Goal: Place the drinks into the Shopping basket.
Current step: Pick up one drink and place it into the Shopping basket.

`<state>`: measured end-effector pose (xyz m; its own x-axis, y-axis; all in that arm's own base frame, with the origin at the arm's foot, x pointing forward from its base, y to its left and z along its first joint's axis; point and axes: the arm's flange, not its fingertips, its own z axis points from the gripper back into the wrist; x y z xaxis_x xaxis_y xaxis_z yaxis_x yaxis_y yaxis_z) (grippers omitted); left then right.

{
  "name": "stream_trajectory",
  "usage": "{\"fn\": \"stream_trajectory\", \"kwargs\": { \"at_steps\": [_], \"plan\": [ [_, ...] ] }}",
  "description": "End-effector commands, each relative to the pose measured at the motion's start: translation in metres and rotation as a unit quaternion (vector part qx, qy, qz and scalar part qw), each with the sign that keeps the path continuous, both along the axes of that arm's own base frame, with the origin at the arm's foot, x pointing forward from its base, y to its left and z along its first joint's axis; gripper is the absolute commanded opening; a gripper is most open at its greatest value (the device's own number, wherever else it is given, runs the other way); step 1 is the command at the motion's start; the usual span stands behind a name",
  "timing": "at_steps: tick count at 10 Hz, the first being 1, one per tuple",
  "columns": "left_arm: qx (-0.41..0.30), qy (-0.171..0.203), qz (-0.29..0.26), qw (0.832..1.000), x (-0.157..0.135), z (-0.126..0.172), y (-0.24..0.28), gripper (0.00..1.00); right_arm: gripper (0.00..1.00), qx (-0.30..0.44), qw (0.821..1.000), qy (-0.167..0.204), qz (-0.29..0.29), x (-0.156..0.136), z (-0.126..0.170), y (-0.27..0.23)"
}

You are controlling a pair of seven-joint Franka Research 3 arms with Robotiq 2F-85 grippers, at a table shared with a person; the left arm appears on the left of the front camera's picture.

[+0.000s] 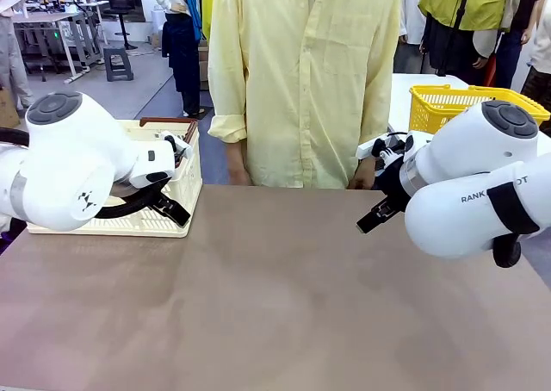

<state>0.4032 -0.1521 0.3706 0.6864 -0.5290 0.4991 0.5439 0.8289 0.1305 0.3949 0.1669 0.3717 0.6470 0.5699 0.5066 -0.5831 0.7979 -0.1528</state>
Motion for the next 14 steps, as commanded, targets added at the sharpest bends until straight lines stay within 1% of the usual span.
{"fn": "stream_trajectory", "kwargs": {
  "at_steps": [1, 6, 7, 8, 9, 10, 11, 12, 13, 14],
  "plan": [
    [0.0, -0.001, 0.0, 1.0, 0.0, 0.0, 0.0, 1.0, 1.0, 0.0, 1.0, 0.0, 0.0, 0.0, 0.0, 0.0],
    [0.0, 0.0, 0.0, 1.0, 0.0, 0.0, 0.0, 1.0, 1.0, 0.0, 1.0, 0.0, 0.0, 0.0, 0.0, 0.0],
    [-0.046, 0.129, -0.079, 0.987, -0.009, 0.01, 0.006, 1.0, 1.0, 0.056, 0.99, 0.12, 0.054, -0.01, 0.007, -0.007],
    [-0.123, 0.276, -0.032, 0.953, -0.018, 0.035, 0.003, 1.0, 1.0, 0.106, 0.959, 0.261, -0.014, -0.02, 0.024, -0.021],
    [-0.196, 0.328, -0.076, 0.921, -0.028, 0.056, 0.014, 1.0, 1.0, 0.216, 0.925, 0.314, -0.014, -0.028, 0.051, -0.05],
    [-0.266, 0.35, -0.095, 0.893, -0.033, 0.076, 0.036, 1.0, 1.0, 0.28, 0.899, 0.337, -0.022, -0.035, 0.073, -0.08],
    [-0.344, 0.34, -0.09, 0.87, -0.036, 0.1, 0.075, 1.0, 1.0, 0.359, 0.871, 0.336, -0.011, -0.045, 0.092, -0.119],
    [-0.399, 0.301, -0.062, 0.864, -0.039, 0.121, 0.129, 1.0, 1.0, 0.403, 0.859, 0.315, -0.007, -0.061, 0.104, -0.164],
    [-0.444, 0.266, -0.029, 0.855, -0.046, 0.131, 0.202, 1.0, 1.0, 0.454, 0.843, 0.286, -0.032, -0.082, 0.106, -0.216],
    [-0.472, 0.246, 0.021, 0.846, -0.052, 0.124, 0.271, 1.0, 1.0, 0.502, 0.821, 0.259, -0.078, -0.103, 0.094, -0.26]
  ]
}}
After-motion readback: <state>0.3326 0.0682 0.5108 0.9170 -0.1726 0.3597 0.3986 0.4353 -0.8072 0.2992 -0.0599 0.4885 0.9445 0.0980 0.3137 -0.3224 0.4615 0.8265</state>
